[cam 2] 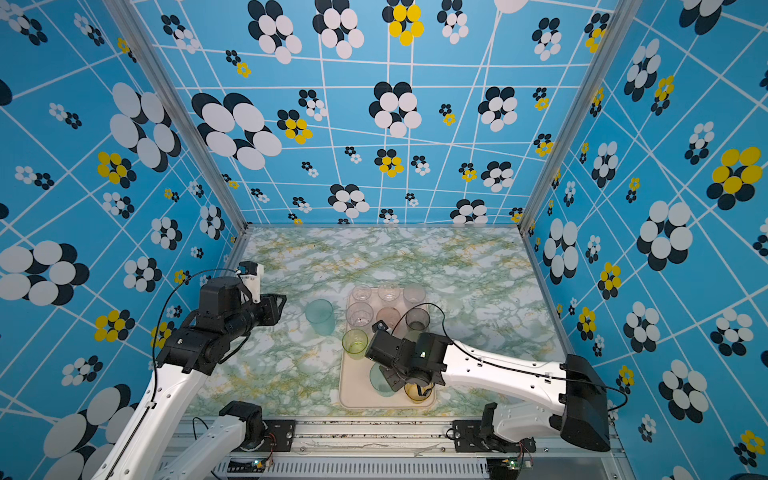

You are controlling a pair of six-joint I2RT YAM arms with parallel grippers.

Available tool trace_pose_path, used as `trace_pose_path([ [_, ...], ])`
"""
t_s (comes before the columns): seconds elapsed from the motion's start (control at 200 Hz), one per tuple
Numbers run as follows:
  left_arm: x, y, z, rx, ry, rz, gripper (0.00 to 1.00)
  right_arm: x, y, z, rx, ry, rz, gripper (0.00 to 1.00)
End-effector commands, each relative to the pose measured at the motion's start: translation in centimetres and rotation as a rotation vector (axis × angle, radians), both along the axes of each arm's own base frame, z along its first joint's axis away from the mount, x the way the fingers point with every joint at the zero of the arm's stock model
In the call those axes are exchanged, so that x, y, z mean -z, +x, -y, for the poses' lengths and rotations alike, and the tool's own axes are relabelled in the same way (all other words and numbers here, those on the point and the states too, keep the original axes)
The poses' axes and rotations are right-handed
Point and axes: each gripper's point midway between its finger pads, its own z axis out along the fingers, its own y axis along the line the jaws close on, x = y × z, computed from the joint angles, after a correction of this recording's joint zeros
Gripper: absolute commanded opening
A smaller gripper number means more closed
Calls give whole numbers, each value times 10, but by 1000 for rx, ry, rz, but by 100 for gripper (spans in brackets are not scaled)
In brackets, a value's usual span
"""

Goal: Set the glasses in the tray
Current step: 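Carry the teal tumbler to the tray's near end beside the amber tumbler, then lower the teal tumbler onto the tray and open the right gripper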

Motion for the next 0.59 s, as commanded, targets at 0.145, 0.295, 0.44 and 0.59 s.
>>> trace_pose_path([
  [0.145,-2,1,4,12,-12,3,41,7,-5,-3,-1,0,-25,2],
  [0.295,-1,2,5,15,-11,-1,41,11,-6,-3,1,-9,-34,3],
  [0.44,0,1,5,16,-7,-6,42,14,-6,-2,1,-19,-36,3],
  [0.59,0,1,5,18,-6,-7,42,15,-6,-1,2,-27,-37,5],
])
